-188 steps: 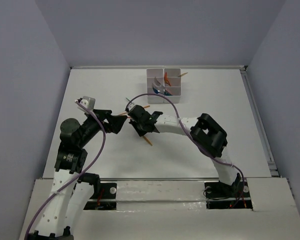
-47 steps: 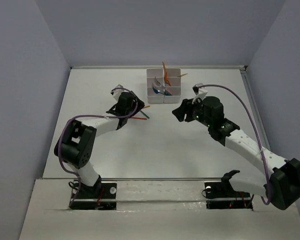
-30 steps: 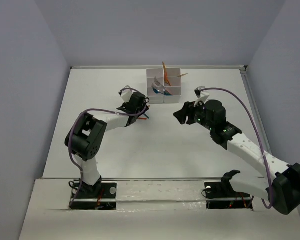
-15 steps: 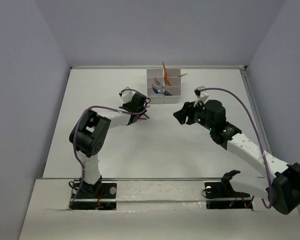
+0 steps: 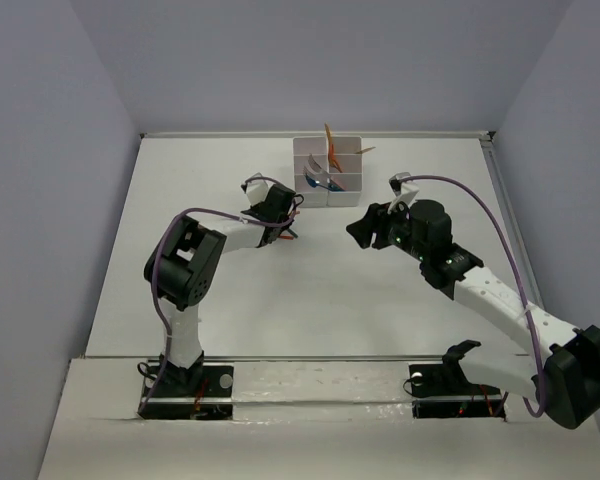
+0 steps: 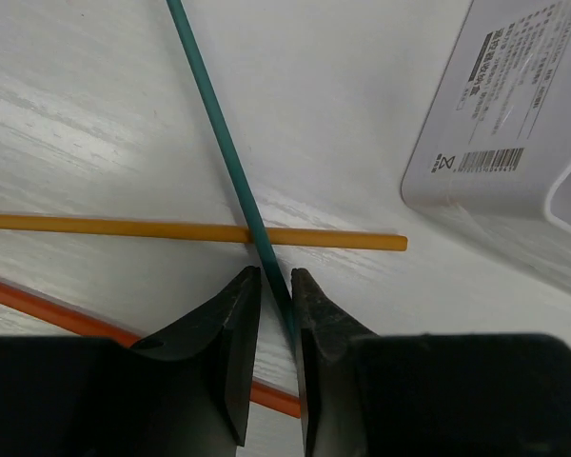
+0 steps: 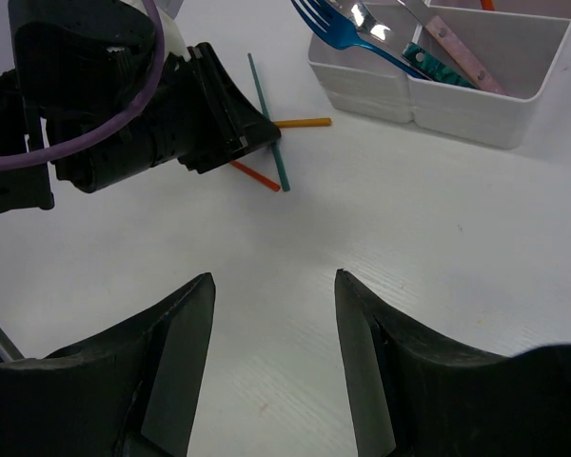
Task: Sort the eating utensils into containers
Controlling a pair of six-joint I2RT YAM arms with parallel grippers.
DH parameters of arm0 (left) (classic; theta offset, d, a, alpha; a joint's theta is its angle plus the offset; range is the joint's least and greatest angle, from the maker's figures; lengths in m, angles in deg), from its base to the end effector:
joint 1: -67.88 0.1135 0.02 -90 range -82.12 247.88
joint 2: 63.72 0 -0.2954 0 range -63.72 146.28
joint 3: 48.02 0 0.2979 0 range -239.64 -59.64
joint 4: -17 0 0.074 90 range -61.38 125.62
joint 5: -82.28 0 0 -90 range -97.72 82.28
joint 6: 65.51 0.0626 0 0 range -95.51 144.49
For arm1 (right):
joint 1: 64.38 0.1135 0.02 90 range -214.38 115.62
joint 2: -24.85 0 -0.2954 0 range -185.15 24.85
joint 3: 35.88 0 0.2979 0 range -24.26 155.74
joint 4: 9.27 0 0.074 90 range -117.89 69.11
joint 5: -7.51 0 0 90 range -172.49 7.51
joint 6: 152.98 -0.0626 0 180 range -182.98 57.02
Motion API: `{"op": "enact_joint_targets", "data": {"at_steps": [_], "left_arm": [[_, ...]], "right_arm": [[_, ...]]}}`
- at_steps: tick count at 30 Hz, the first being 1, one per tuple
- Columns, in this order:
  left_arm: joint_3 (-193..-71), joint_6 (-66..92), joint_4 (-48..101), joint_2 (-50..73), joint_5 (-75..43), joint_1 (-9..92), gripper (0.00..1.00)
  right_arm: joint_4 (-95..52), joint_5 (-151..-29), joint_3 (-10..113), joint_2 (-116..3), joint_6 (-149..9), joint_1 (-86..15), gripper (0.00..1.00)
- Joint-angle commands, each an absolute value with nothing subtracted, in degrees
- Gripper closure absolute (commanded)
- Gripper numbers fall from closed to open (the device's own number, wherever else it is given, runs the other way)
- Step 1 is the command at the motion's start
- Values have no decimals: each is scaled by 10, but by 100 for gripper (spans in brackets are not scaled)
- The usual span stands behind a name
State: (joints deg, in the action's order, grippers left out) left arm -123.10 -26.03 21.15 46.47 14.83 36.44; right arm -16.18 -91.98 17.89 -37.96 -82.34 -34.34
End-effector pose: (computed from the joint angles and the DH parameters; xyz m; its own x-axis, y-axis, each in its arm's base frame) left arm 0.4116 -0.2235 0.1360 -0.5196 -0.5178 -0.6796 -0.2715 0.8542 -0.4433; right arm 0.2630 0.1640 0.2921 -0.4336 0.1270 -0.8921 -0.5164 0.7763 0.3615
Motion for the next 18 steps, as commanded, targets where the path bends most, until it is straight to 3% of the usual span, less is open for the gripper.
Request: {"op": "enact_joint_targets", "data": {"at_steps": [1,8,12,18], "left_arm": [[-1243,-254,223,461,152,362,81],[-1226,-256,218,450,147,362,87],[-1217,-255,211,439,147,362,99],[-1196,-226,195,402,152,362,100]], "right_arm": [[-126,-915,170,-367,-828,-341,40],[-131,-901,169,-364,-826,-341,40],[-131,-896,166,-360,-822,-341,40],[-123,-912,165,-369,-822,-341,39]]}}
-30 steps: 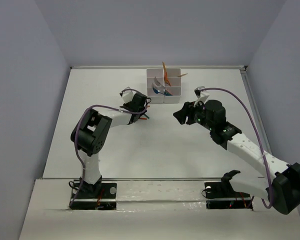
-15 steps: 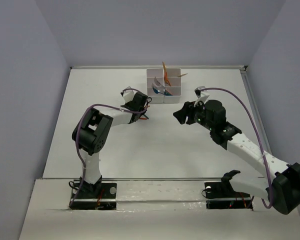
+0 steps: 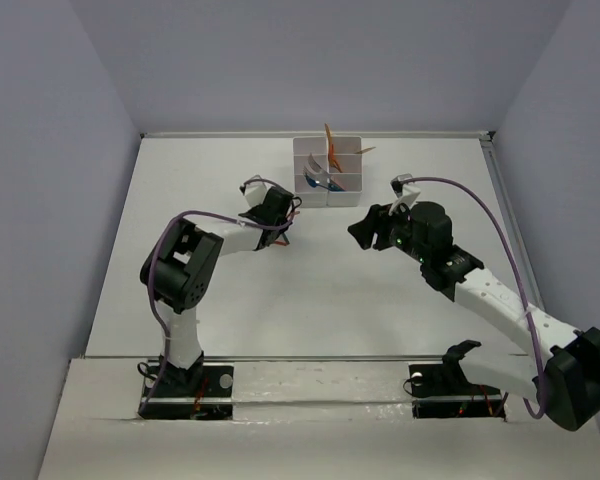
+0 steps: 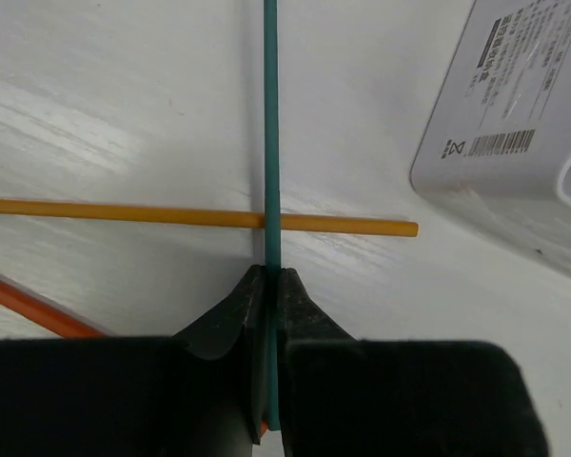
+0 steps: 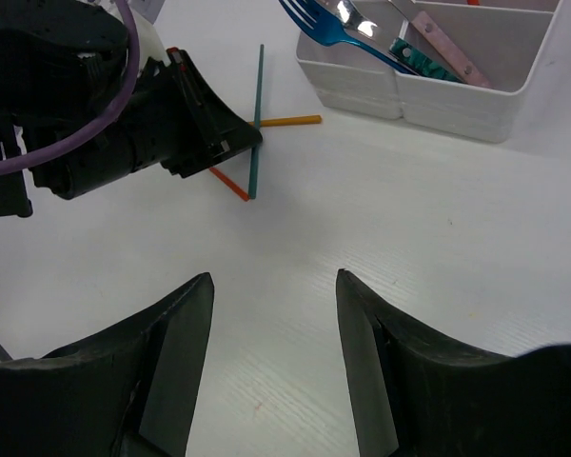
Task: Sort the eating utensils into containers
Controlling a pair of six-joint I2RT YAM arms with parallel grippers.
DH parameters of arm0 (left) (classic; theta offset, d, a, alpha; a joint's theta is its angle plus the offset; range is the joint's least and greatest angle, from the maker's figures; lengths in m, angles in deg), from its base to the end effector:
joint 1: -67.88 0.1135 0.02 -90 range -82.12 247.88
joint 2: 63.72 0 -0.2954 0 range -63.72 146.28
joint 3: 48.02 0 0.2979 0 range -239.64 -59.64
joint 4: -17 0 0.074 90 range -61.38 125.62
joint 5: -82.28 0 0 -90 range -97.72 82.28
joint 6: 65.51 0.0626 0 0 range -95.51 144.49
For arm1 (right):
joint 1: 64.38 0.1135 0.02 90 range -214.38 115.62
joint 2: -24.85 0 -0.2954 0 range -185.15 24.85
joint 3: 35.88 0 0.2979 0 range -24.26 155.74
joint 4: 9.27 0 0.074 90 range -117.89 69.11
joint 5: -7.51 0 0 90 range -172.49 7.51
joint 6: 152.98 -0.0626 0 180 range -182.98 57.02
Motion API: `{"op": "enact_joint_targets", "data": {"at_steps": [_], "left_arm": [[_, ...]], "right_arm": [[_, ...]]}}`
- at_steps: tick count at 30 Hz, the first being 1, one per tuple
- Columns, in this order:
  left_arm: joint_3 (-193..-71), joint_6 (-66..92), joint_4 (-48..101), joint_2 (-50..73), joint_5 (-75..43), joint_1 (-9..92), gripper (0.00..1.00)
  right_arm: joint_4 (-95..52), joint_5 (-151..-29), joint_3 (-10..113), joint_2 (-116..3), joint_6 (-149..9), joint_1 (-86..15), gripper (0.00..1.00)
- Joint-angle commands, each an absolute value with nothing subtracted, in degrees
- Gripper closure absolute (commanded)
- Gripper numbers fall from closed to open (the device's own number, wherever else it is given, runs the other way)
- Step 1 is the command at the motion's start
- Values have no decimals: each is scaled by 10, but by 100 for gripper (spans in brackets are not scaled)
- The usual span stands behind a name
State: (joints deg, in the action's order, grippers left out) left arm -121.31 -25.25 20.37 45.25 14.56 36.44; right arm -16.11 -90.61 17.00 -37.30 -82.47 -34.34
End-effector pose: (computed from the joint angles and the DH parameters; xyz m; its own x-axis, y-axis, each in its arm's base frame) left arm 0.4052 -0.2199 0.1360 -0.5240 -0.5073 -0.6842 -0.2606 0.8602 -0.4383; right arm 0.2610 0.1612 0.2890 -0.4310 0.1323 -0.8926 -0.4978 0.7902 0.3575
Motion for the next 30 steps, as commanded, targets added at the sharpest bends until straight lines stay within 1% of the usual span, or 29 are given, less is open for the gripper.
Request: {"op": "enact_joint_targets", "data": {"at_steps": [1,4,5,8,11,13,15,19,20,22,27,30], "left_arm": [[-1185,-222,190,395,151,362,100],[-1148,-201,144,345,150,362,100],[-1138,-195,131,333,150,362,100],[-1107,-164,93,300,143,362,100],[-1072,-136,52,254,126,362,100],[-1059,-123,39,234,117,362,100],[-1033,-95,9,203,93,362,100],[-988,-69,-22,150,0,362,100],[-961,-64,-42,122,-29,355,100],[-934,-54,-60,94,-56,355,100],[-901,-16,-38,3,-75,291,100],[-892,-17,-37,-37,-94,273,100]], "right_arm": [[-120,-914,164,-373,-822,-341,37],[-117,-926,165,-382,-823,-341,32],[-112,-936,165,-383,-828,-341,29],[-105,-949,165,-387,-831,-341,22],[-101,-967,169,-397,-834,-341,14],[-101,-977,172,-400,-836,-341,12],[-116,-989,184,-401,-840,-341,10],[-139,-1008,230,-392,-867,-341,10],[-137,-1013,235,-392,-883,-341,10],[-135,-1019,248,-397,-899,-341,10],[-90,-1079,268,-441,-947,-336,12],[-87,-1082,287,-470,-952,-315,12]]}}
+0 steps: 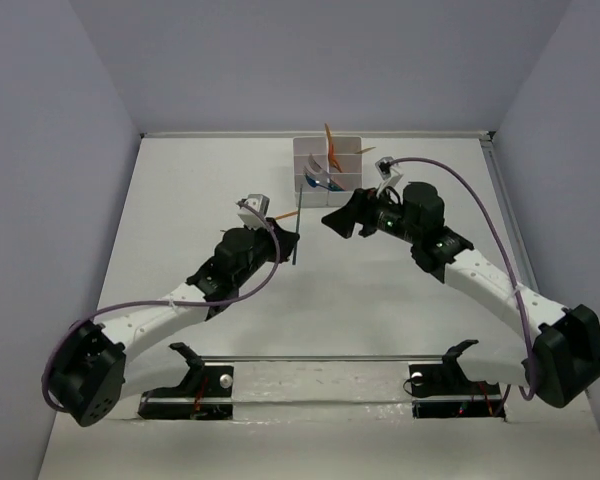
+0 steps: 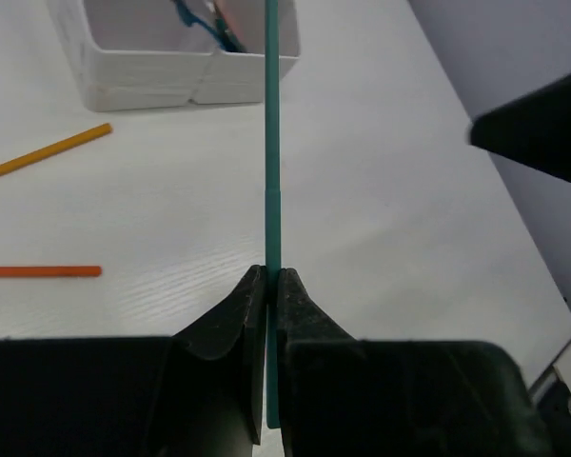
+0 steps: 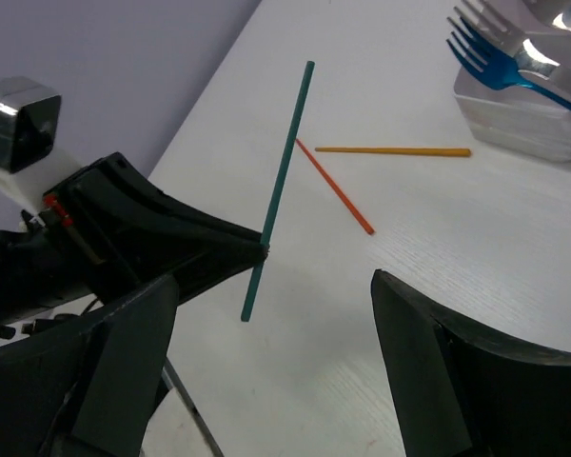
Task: Sort the eating utensils into containers
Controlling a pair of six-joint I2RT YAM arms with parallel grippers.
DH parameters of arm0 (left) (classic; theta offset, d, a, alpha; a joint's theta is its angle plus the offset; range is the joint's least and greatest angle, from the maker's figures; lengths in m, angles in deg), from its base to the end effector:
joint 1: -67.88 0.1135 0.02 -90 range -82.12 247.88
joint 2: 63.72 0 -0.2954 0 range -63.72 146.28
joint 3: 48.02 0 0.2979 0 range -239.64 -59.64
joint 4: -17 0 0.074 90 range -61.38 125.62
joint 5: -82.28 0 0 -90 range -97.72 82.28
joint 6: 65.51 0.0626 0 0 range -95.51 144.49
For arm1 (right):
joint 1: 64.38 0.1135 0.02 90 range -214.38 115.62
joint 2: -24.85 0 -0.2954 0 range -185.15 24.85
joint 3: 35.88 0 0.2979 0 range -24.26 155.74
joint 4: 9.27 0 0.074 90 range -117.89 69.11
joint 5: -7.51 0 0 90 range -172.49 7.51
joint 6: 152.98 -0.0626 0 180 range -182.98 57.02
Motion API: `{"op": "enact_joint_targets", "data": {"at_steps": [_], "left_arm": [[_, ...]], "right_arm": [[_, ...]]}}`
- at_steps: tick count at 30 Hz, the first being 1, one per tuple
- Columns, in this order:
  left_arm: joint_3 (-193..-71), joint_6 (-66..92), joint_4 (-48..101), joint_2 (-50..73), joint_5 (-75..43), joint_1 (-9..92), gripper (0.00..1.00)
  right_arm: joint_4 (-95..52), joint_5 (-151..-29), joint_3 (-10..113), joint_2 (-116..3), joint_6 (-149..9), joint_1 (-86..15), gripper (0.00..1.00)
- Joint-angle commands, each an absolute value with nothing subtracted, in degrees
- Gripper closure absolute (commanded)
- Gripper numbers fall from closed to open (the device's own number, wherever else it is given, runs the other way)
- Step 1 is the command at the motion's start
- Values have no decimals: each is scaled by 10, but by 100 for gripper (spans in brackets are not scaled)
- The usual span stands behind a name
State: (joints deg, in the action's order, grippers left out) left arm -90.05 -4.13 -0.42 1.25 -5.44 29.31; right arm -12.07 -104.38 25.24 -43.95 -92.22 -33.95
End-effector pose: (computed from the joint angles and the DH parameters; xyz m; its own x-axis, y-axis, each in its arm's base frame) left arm 0.2402 -0.1884 0.2519 -0.3496 -0.3334 -0.8756 0.4837 0.7362 -0.4734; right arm 0.2799 0.1915 0.3251 -0.5208 0.2197 -0.8249 -0.6093 0.5811 0.5395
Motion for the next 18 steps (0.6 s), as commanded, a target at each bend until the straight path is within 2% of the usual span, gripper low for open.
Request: {"op": "enact_joint_targets", "data": {"at_steps": [1,7,10,15,18], "left_arm": [[-889,-16,-39,-50,-101,263,100],[-888,-12,-35,-72,-99,240,100],[-884,-6,-37,-68,-102,229,100],[-881,-8,-43,-66,-105,217,100],[-883,-8,-46,-73,-104,212,100]], "right_arm": [[-91,-1081,295,-479,-952,-315,12],[-85,-1061,316,-514,-958,-299,15],[-73,-1075,323,-523,-962,-299,26],[-54,-1074,324,-531,-972,-299,32],[-48,-1078,329,-544,-978,-299,44]]}}
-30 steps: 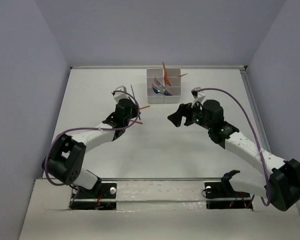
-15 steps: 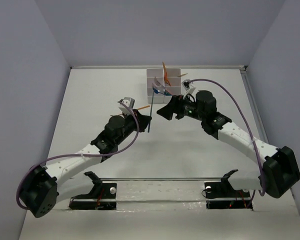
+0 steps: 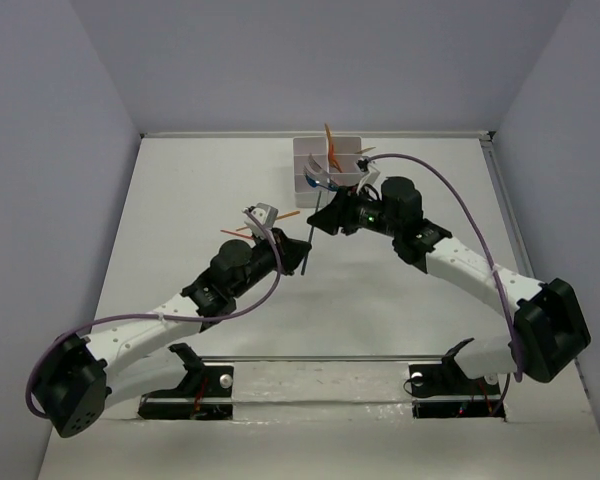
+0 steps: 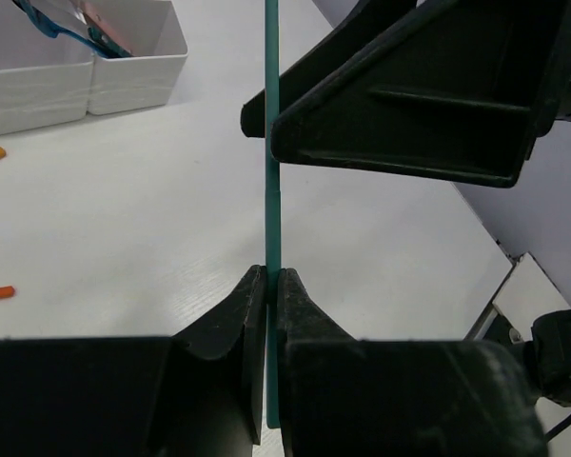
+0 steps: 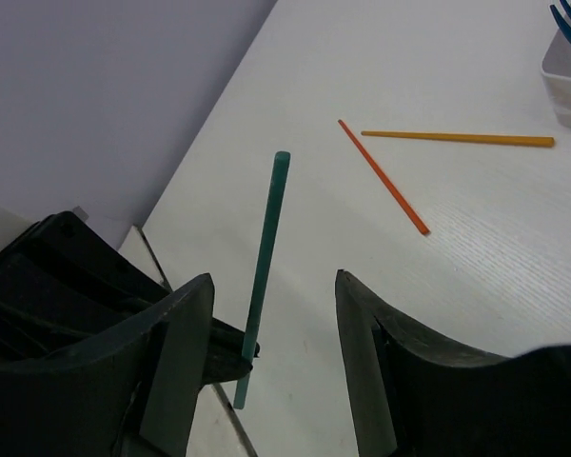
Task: Sort the eating utensils into containers
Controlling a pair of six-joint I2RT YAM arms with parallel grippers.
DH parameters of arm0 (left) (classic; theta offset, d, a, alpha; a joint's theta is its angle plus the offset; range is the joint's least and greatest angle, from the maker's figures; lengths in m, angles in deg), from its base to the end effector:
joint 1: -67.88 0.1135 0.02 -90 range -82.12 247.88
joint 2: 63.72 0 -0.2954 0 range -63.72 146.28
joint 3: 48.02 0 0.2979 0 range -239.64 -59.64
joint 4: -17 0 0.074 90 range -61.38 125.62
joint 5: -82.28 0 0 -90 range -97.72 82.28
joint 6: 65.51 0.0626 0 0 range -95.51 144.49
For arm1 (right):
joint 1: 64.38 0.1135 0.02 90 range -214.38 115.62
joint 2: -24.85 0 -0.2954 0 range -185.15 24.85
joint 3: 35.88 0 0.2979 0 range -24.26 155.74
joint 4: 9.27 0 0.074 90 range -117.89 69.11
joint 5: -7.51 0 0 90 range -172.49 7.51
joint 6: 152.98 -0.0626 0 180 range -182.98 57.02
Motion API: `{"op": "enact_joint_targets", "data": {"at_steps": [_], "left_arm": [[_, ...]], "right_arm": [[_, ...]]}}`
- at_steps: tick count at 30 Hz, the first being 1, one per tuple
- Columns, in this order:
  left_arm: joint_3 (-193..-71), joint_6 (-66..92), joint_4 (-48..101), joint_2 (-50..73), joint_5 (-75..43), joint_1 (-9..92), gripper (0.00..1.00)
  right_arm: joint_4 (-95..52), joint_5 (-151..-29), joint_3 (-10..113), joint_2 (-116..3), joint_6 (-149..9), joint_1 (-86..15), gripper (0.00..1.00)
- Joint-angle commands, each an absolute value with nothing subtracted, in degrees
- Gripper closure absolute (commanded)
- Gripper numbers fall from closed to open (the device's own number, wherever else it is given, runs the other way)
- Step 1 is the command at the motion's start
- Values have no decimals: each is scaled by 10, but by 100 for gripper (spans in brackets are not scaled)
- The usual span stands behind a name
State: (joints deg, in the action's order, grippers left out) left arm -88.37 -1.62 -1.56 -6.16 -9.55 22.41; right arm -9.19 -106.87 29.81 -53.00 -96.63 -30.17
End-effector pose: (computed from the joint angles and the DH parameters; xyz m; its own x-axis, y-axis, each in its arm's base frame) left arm 0.1968 -0.2029 0.2779 -0.3086 -0.3135 -0.8980 0.6672 0.6016 -0.4393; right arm 0.2974 0.2334 0.3121 -0.6128 0.1937 -0.7661 -0.6083 0.5033 0.6138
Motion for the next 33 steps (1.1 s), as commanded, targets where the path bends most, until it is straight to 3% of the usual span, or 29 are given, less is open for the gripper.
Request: {"op": "enact_joint_targets", "data": {"at_steps": [1,5,6,7,9,12,13,16,17,19,23,33], "left_arm": [[-883,-9,-47,-73,-105,212,100],[-886,-6,-46,-69,-103,206,100],[-885,-6,-46,-69,-103,206,100],[-883,-6,-48,-68,-103,206,100],[-882,-5,-48,-67,-100,201,100],[-886,-6,-39,-70,-92,201,100],[-886,-5,-36,-72,-91,201,95],[-893,-6,-19,-86,-84,201,70],[-897,-7,-8,-96,-82,201,53],[-899,-8,1,-109,-69,201,30],[-911,-6,45,-153,-50,201,2],[-1033,1,305,-298,79,201,1]], "right_arm": [[-45,-1086,329,-548,-980,-299,46],[-31,-1089,325,-556,-988,-294,71],[-29,-1089,325,-556,-988,-294,71],[-26,-1087,321,-553,-989,-294,84],[-16,-1079,314,-547,-991,-294,100],[-14,-1066,312,-538,-991,-294,100],[-16,-1050,314,-536,-990,-294,100],[-27,-1022,322,-530,-977,-294,100],[-33,-1017,331,-531,-974,-294,100],[-38,-1003,344,-533,-963,-294,100],[-60,-979,395,-556,-938,-294,100],[-120,-834,616,-680,-801,-300,100]]}}
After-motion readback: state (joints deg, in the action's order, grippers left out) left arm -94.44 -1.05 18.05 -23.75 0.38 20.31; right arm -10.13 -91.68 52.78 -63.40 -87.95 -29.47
